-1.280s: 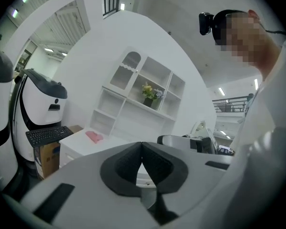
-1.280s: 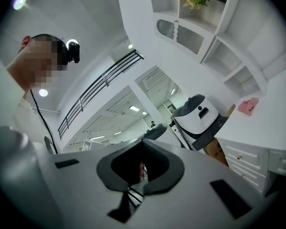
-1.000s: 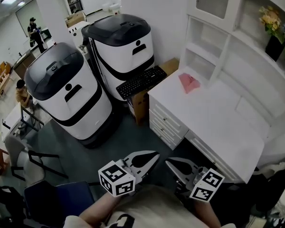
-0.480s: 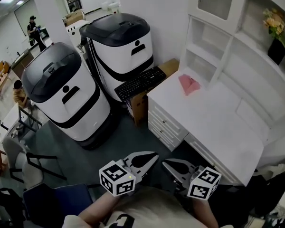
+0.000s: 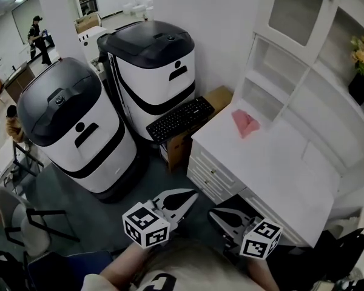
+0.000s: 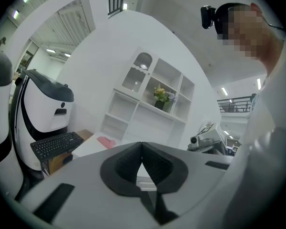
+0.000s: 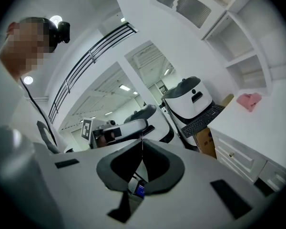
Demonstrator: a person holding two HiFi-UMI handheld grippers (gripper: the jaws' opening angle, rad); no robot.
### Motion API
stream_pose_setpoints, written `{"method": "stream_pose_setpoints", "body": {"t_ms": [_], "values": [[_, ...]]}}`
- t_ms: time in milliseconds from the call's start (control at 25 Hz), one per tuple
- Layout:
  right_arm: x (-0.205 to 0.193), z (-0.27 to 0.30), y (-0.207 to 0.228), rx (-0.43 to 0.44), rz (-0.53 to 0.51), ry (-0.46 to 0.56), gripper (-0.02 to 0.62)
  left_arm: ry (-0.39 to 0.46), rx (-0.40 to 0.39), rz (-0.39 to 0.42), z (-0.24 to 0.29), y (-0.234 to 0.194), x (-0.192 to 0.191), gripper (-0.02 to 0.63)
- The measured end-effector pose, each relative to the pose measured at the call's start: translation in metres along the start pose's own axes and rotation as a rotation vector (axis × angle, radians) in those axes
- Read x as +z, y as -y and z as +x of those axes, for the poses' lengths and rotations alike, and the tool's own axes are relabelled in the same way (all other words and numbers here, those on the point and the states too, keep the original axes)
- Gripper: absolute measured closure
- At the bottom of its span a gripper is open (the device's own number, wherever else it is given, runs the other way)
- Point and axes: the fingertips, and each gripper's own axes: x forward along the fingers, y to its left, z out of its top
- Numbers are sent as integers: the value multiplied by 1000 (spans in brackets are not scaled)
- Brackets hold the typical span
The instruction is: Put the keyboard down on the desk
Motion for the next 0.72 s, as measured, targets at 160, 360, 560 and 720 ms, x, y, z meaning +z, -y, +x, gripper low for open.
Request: {"method": "stream_pose_setpoints", "body": {"t_ms": [160, 360, 560, 720], "values": [[13, 28, 2, -29, -6, -5, 572, 3, 1, 50, -9, -28, 15, 594], [33, 65, 2, -37, -41, -25, 572, 21, 34, 92, -21, -71, 31, 594], [27, 104, -2, -24, -36, -104, 572, 9, 92, 45, -47, -107, 24, 594], [26, 132, -4, -9, -39, -137, 572, -2, 113, 20, -60, -126, 20, 594]]}}
